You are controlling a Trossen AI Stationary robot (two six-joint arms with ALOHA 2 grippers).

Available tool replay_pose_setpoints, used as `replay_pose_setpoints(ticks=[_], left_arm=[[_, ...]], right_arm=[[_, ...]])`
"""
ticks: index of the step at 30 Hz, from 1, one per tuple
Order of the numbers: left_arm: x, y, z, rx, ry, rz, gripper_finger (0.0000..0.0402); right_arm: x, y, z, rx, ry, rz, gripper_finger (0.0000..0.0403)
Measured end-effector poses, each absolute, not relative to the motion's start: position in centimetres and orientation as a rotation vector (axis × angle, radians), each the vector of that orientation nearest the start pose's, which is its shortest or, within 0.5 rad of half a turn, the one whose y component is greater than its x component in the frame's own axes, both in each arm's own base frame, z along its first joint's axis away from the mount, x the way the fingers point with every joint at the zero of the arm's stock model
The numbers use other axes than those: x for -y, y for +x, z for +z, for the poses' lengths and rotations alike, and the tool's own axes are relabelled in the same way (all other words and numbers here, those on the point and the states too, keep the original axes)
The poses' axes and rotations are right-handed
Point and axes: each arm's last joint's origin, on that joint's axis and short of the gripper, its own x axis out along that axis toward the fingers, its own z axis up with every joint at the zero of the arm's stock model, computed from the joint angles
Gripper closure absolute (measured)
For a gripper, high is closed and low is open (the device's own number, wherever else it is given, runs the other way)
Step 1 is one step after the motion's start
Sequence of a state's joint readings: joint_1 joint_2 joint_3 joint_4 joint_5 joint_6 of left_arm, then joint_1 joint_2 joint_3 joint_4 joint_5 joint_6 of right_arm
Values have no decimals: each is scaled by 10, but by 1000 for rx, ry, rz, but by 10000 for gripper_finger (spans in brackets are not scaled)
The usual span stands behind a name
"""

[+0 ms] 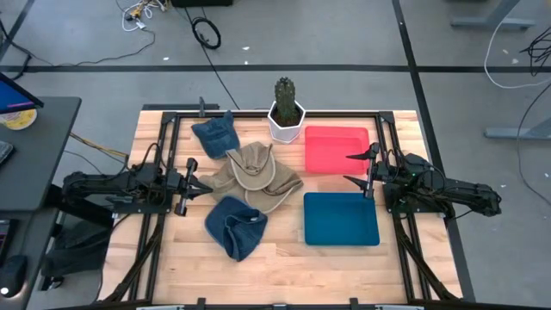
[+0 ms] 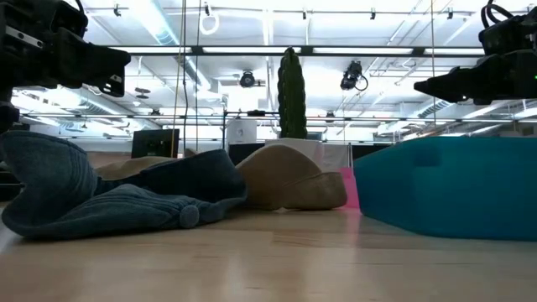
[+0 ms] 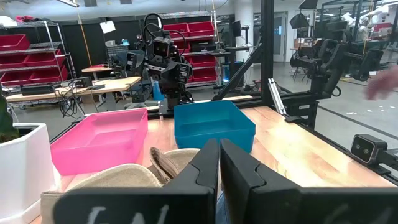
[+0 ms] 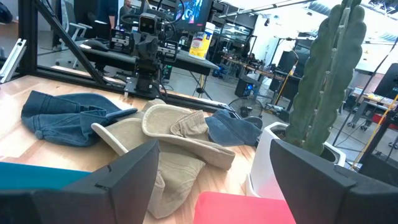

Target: Pick & Place hat

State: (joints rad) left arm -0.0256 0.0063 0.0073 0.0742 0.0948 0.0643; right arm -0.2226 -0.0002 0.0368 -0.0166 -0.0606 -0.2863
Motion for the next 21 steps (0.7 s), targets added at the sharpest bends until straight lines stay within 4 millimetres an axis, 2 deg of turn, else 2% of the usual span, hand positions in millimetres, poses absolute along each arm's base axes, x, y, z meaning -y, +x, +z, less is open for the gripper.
replay_pose_setpoints(ticks=[14,17,19,21], left_arm=[[5,97,174,88,63,-118,383],[5,97,175,99,5,-120,383],[5,97,176,102,-50,-123,383],[5,97,176,104,-109,-127,383]], right_arm=[[19,93,174,-3,-289,-164,91],[19,93,175,0,-286,-164,91],[19,93,175,7,-237,-162,91],[19,93,176,30,-105,-153,91]])
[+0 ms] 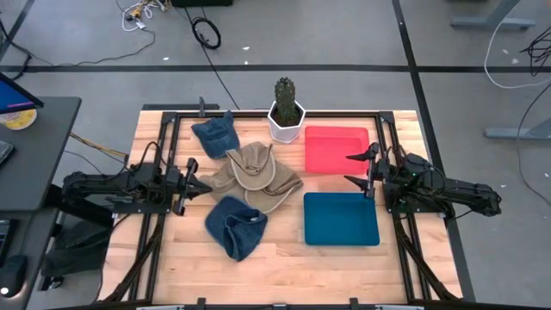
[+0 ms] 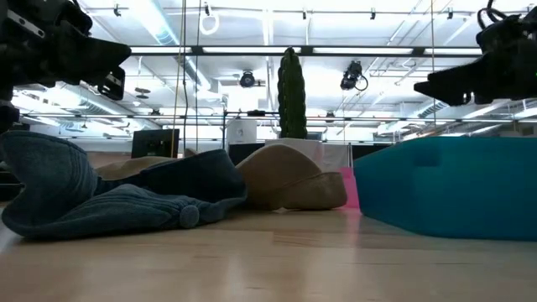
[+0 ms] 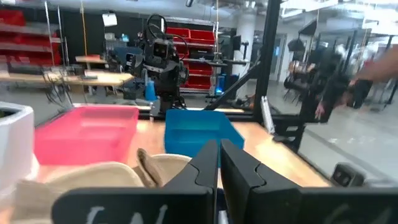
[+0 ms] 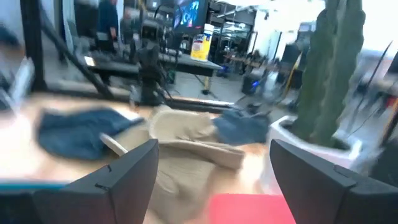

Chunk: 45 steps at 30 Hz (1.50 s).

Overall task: Pick & Place hat
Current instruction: Put the top blue cap into the pink bin

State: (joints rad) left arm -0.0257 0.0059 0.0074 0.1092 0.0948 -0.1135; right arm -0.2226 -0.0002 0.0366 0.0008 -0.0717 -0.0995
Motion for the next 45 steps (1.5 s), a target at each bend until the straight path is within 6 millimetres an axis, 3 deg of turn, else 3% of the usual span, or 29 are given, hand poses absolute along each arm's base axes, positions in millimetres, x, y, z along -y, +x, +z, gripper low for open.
replay_pose_setpoints(ticks=[6,12,17,23,35,40,45], left_arm=[[5,96,180,130,-333,-144,383],[3,91,201,339,-679,-191,383],[2,88,206,412,-725,-180,383],[-3,85,212,537,-730,-41,383],[-8,83,214,625,-774,128,383],[-12,82,213,656,-782,265,383],[-15,80,211,640,-626,442,383]], right_arm=[[19,93,182,136,485,-123,91],[19,91,194,274,810,-61,91],[21,87,206,448,835,-91,91],[23,80,220,634,748,-155,91],[24,68,234,856,740,-206,91],[23,67,236,887,811,-147,91],[24,67,235,898,813,-176,91]])
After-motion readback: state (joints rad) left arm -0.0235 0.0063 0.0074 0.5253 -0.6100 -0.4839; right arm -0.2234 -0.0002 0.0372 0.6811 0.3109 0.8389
